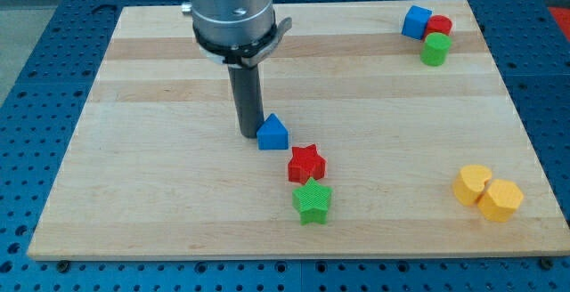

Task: Slide the blue triangle towards center

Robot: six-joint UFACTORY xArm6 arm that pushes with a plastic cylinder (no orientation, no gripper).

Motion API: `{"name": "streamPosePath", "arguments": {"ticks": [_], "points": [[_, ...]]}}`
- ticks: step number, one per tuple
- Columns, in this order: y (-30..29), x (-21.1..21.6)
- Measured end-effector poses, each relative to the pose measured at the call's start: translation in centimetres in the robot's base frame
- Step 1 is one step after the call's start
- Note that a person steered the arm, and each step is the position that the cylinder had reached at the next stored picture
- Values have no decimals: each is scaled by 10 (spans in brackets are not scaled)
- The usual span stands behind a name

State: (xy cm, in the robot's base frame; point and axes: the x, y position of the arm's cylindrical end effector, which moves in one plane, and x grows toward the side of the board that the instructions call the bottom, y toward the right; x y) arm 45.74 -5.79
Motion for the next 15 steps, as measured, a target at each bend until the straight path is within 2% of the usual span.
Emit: {"name": "streamPosePath", "arguments": {"ticks": [1,2,3,5,8,12,14,15], "points": [[-28,22],[-51,71],[-31,92],[-5,47],[19,19],[33,-4],[51,28],[61,-4]]}}
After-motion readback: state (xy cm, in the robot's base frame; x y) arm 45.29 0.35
